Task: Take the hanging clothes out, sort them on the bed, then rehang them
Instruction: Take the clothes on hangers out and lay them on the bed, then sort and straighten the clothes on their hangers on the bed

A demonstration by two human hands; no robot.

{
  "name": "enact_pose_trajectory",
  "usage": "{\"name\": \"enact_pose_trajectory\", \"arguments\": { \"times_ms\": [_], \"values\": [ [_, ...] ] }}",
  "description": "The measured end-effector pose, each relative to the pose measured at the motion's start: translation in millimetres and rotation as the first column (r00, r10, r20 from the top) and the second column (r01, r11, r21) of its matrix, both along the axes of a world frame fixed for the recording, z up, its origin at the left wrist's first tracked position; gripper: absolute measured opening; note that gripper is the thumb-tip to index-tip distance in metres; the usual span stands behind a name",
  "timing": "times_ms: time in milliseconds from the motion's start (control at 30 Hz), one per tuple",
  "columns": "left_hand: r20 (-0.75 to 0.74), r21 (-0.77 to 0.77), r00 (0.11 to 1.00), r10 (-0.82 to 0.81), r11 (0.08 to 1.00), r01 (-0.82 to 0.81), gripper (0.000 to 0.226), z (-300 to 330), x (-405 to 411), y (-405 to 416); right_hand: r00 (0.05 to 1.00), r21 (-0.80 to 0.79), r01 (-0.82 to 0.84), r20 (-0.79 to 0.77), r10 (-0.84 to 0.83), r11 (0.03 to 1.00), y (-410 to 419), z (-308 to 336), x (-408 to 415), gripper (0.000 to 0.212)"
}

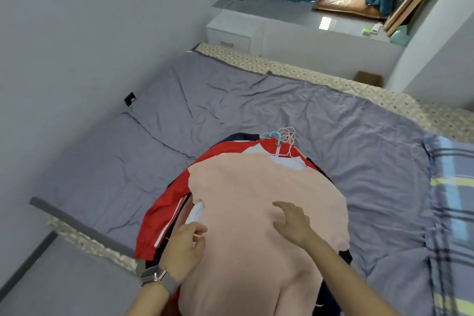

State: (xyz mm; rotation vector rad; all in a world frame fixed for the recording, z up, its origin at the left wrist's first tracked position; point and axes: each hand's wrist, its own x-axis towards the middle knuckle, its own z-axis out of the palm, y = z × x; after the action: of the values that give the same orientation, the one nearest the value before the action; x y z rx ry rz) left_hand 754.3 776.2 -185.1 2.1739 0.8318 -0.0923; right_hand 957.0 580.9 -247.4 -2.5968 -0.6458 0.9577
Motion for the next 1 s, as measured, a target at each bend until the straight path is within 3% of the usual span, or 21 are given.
{"name": "enact_pose_trajectory", "arguments": {
  "times_ms": [100, 233, 367, 533, 767, 1000],
  "values": [
    [-0.028, -0.033, 0.999, -0.024, 0.999, 0.023, 0.038, -8, -4, -4, 0.970, 0.151, 0.203, -0.167, -0.178, 0.967, -22, 1, -40, 0.047],
    [-0.021, -0.113, 0.997, -0.073, 0.991, 0.070, 0.035, -13, -7, -17, 0.850, 0.262, 0.504, -0.322, -0.418, 0.823, -51, 23, -84, 0.030],
    [0.002, -0.211, 0.993, -0.116, 0.971, 0.113, 0.029, -11, -19, -25, 0.734, 0.305, 0.674, -0.375, -0.565, 0.673, -64, 41, -131, 0.025],
    [0.047, -0.353, 0.984, -0.170, 0.919, 0.175, 0.025, -12, -40, -8, 0.647, 0.321, 0.763, -0.383, -0.660, 0.561, -64, 49, -186, 0.019],
    [0.008, -0.406, 0.988, -0.152, 0.903, 0.142, 0.023, -23, -66, 29, 0.596, 0.277, 0.803, -0.391, -0.701, 0.528, -72, 42, -227, 0.022],
    [-0.032, -0.394, 0.996, -0.081, 0.917, 0.062, 0.026, -23, -57, -3, 0.617, 0.285, 0.787, -0.394, -0.682, 0.547, -99, 32, -204, 0.023]
  ]
}}
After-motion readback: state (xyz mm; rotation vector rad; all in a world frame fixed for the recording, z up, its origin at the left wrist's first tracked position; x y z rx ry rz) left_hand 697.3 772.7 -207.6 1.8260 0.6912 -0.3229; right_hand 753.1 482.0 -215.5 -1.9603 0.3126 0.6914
